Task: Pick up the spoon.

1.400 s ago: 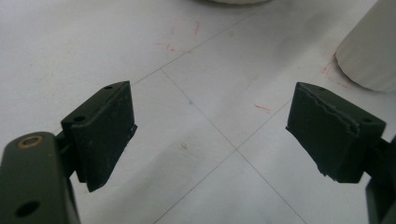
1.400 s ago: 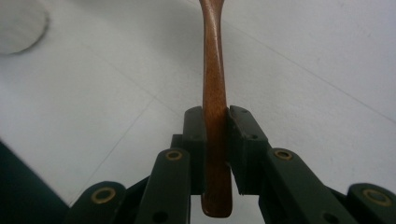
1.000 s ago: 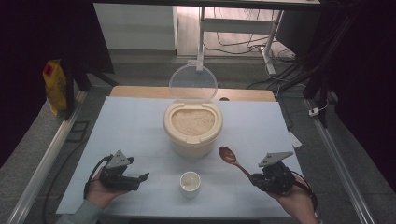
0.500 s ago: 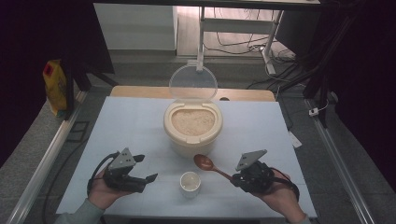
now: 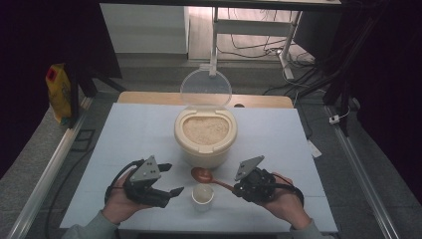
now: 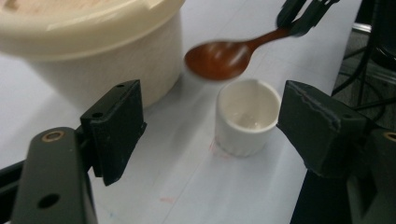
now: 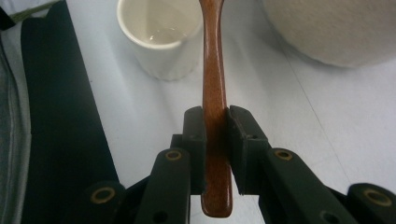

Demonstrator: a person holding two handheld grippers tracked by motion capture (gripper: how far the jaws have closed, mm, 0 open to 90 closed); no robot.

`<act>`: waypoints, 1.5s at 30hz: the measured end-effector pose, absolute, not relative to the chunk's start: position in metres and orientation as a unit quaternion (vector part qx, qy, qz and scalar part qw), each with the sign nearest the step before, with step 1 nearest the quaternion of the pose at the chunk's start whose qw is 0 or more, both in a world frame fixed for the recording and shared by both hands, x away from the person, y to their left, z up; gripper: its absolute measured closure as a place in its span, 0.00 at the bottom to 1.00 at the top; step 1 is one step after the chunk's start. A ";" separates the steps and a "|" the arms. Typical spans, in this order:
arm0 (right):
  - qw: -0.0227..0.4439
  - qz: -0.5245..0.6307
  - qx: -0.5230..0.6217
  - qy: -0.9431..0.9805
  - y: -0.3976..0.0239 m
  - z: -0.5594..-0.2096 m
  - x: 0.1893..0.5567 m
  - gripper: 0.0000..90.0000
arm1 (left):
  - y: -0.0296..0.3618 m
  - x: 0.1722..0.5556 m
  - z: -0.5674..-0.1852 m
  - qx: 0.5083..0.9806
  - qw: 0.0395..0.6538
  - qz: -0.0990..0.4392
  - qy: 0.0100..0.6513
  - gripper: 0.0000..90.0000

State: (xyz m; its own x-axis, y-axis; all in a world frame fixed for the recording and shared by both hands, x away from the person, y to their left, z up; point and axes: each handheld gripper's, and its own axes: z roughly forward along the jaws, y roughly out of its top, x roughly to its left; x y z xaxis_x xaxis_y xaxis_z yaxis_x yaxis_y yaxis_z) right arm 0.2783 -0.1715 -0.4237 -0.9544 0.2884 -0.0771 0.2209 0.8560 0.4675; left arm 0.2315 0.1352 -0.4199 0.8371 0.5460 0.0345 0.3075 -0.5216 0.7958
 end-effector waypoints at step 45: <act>0.073 0.235 -0.005 0.969 -0.127 -0.413 0.264 0.86 | 0.059 0.249 -0.438 0.960 0.255 0.095 0.070 0.82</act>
State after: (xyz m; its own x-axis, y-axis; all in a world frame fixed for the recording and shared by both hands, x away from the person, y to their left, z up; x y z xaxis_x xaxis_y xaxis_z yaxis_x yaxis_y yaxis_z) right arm 0.2639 -0.1272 -0.4135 -0.9893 0.0239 -0.1442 -0.0447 0.8897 0.4543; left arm 0.2486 0.0594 -0.4382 0.9721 0.1821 0.1476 0.0848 -0.8603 0.5027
